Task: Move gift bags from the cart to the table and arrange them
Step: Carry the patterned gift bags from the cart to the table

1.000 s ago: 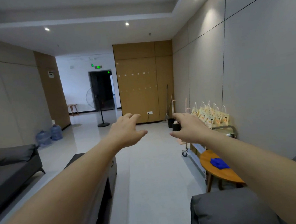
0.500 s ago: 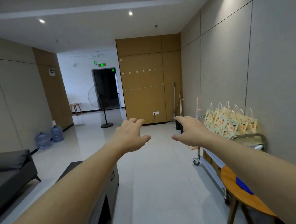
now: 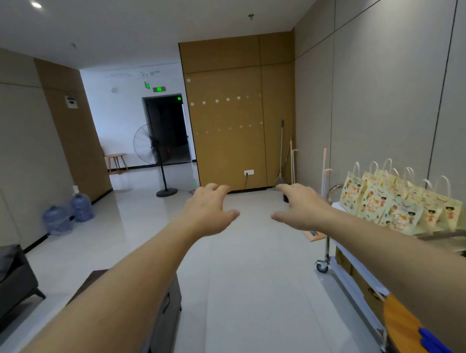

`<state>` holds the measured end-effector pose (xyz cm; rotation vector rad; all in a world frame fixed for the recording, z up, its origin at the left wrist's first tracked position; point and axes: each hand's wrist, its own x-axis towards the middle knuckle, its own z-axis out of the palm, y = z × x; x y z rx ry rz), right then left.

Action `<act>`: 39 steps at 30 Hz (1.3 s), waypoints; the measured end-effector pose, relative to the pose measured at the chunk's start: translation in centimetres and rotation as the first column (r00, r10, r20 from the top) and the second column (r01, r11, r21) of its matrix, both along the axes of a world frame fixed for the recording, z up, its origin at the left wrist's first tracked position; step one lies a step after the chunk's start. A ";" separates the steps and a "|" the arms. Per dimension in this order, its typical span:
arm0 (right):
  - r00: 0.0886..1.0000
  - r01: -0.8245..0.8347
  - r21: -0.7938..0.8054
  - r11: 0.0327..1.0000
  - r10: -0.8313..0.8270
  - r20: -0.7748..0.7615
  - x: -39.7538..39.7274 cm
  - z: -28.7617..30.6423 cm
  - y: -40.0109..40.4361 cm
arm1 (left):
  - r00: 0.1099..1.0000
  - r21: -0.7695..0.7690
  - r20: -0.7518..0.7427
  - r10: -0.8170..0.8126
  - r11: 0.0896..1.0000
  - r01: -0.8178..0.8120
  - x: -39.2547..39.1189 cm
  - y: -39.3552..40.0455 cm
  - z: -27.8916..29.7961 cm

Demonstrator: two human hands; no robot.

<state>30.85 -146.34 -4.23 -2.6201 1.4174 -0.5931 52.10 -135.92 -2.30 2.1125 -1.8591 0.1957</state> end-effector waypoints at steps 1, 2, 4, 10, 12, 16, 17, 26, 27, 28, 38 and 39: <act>1.000 0.005 -0.001 1.000 -0.005 -0.003 0.9 -0.4 -2.0 | 1.000 0.006 -0.001 -0.012 1.000 0.012 0.9 -2.2 -0.6; 1.000 0.015 -0.002 1.000 -0.015 0.000 1.8 -0.8 -4.0 | 1.000 0.010 0.006 -0.024 1.000 0.024 1.9 -4.3 -1.2; 0.999 0.033 -0.004 0.999 -0.033 0.008 3.8 -1.3 -8.2 | 0.999 0.001 0.020 -0.043 0.999 0.043 4.0 -8.9 -2.0; 0.995 0.097 0.021 0.995 -0.097 0.011 10.3 -0.8 -21.1 | 0.995 0.033 0.017 -0.098 0.995 0.097 11.7 -22.8 -2.0; 0.994 0.113 0.007 0.994 -0.113 0.005 12.3 -0.3 -25.5 | 0.995 0.027 0.007 -0.102 0.994 0.102 14.1 -27.1 -1.1; 0.991 0.130 0.010 0.991 -0.130 -0.001 15.7 -0.1 -33.3 | 0.994 -0.015 -0.004 -0.113 0.994 0.113 17.8 -35.0 0.4; 0.991 0.130 0.011 0.991 -0.130 -0.007 16.5 -0.2 -35.1 | 0.993 -0.011 -0.001 -0.119 0.993 0.119 18.5 -36.9 0.3; 0.996 0.092 0.020 0.996 -0.092 0.009 22.8 -3.5 -54.1 | 0.996 0.063 0.017 -0.088 0.994 0.086 24.5 -55.4 -3.6; 0.996 0.086 0.018 0.996 -0.086 0.004 23.2 -3.8 -56.5 | 0.997 0.061 0.019 -0.080 0.995 0.078 25.0 -57.7 -3.6; 0.996 0.084 0.012 0.996 -0.084 -0.001 23.5 -3.9 -59.0 | 0.997 0.058 0.024 -0.076 0.996 0.074 25.4 -60.1 -3.4; 0.991 0.130 0.055 0.990 -0.130 -0.002 22.5 -4.4 -80.2 | 0.989 0.068 0.003 -0.146 0.987 0.145 23.9 -82.5 -2.8; 0.990 0.141 0.061 0.988 -0.141 -0.005 22.1 -4.9 -81.8 | 0.986 0.087 0.007 -0.169 0.982 0.167 23.4 -84.7 -3.4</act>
